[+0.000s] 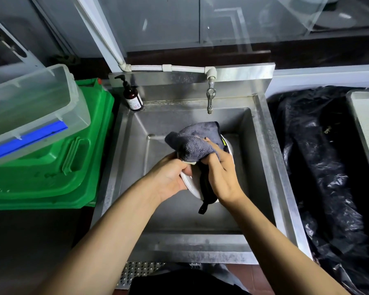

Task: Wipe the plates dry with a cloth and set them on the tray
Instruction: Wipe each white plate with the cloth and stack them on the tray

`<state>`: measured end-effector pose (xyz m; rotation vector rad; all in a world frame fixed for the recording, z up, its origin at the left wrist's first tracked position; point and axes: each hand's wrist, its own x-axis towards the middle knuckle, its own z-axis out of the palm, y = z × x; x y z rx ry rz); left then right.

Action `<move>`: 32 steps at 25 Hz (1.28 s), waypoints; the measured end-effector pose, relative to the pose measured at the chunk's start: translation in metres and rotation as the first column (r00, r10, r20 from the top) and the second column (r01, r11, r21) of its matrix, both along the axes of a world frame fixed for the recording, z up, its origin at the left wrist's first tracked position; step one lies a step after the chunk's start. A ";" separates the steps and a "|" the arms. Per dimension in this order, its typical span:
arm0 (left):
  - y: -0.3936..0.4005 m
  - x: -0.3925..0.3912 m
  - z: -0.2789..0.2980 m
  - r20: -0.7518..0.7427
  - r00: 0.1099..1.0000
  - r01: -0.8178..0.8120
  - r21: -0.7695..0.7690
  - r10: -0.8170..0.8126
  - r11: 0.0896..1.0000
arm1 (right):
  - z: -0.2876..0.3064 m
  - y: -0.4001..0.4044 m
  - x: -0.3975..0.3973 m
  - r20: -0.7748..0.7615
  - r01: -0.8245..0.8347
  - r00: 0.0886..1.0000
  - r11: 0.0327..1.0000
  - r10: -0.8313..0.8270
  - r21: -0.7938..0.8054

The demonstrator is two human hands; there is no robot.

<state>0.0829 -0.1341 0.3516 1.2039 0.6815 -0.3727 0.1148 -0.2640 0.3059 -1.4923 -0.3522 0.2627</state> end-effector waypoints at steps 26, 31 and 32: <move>0.008 0.000 0.004 0.140 0.964 -0.192 -0.218 0.225 0.957 | -0.010 -0.017 -0.009 0.242 0.290 0.943 0.923 -0.230 -0.253; 0.004 -0.002 0.005 0.175 0.968 -0.148 -0.164 0.177 0.975 | -0.007 -0.008 -0.007 0.480 0.130 0.876 0.935 0.048 -0.330; 0.006 -0.004 0.006 0.174 0.968 -0.152 -0.164 0.181 0.975 | -0.009 -0.011 -0.002 0.474 0.158 0.880 0.926 0.025 -0.342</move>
